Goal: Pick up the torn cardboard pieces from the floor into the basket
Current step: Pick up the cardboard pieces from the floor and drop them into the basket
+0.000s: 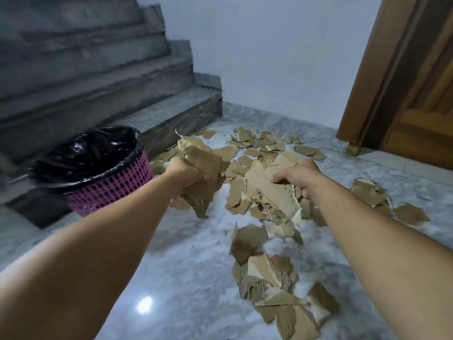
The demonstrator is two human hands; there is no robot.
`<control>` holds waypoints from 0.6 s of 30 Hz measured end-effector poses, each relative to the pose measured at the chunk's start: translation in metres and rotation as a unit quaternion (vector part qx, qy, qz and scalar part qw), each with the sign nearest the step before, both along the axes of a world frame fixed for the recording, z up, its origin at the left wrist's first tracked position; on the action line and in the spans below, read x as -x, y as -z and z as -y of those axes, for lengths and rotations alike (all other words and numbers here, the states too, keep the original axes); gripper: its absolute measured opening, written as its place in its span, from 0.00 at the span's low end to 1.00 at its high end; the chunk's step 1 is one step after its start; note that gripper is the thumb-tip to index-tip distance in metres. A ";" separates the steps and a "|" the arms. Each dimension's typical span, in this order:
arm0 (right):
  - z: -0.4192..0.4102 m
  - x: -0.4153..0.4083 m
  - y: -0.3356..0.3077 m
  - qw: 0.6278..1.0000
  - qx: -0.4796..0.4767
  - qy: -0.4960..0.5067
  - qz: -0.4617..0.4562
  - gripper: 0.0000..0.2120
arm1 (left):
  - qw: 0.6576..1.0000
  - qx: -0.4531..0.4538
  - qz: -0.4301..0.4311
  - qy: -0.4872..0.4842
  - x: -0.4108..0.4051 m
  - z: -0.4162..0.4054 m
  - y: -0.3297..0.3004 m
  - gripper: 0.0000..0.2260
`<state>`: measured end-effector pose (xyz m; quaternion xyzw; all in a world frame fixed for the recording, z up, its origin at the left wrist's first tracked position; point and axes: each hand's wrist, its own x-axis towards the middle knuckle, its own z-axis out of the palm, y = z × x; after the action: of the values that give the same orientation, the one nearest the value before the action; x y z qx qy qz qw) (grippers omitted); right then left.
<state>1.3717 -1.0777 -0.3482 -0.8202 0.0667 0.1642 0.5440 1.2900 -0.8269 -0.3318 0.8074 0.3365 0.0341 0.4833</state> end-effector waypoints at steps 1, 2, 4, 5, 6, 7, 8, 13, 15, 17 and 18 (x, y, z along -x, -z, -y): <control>-0.008 0.004 -0.011 1.000 -0.008 -0.008 0.005 0.36 | 1.000 -0.008 0.003 -0.004 0.006 -0.008 -0.011 0.22; -0.017 0.008 -0.021 1.000 -0.012 -0.011 0.010 0.36 | 1.000 -0.017 0.005 -0.011 0.011 -0.017 -0.021 0.22; -0.039 0.009 -0.042 0.999 -0.015 -0.026 0.023 0.33 | 0.999 -0.029 0.005 -0.027 0.018 -0.040 -0.040 0.22; -0.050 0.010 -0.053 0.999 -0.013 -0.038 0.033 0.32 | 0.999 -0.032 0.006 -0.036 0.019 -0.050 -0.048 0.23; -0.066 0.008 -0.062 0.998 -0.011 -0.049 0.043 0.32 | 0.998 -0.033 0.010 -0.044 0.021 -0.063 -0.056 0.23; -0.082 0.005 -0.068 0.997 -0.008 -0.056 0.051 0.34 | 0.998 -0.035 0.016 -0.048 0.021 -0.075 -0.062 0.23; -0.100 0.002 -0.075 0.996 -0.007 -0.063 0.059 0.35 | 0.998 -0.042 0.021 -0.051 0.022 -0.089 -0.067 0.23; -0.203 -0.003 -0.110 0.988 -0.038 -0.116 0.091 0.25 | 0.992 -0.076 0.045 -0.090 0.026 -0.173 -0.094 0.22; -0.249 -0.007 -0.121 0.985 -0.056 -0.130 0.094 0.20 | 0.987 -0.093 0.056 -0.119 0.027 -0.213 -0.102 0.22; -0.291 -0.010 -0.126 0.983 -0.072 -0.137 0.100 0.21 | 0.983 -0.100 0.061 -0.139 0.027 -0.249 -0.107 0.24; -0.316 -0.012 -0.126 0.982 -0.079 -0.146 0.095 0.24 | 0.982 -0.102 0.063 -0.149 0.027 -0.271 -0.108 0.25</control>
<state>1.3833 -0.7619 -0.2222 -0.7872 -0.1188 0.1682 0.5813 1.2626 -0.5561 -0.2243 0.7896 0.4163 0.1905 0.4086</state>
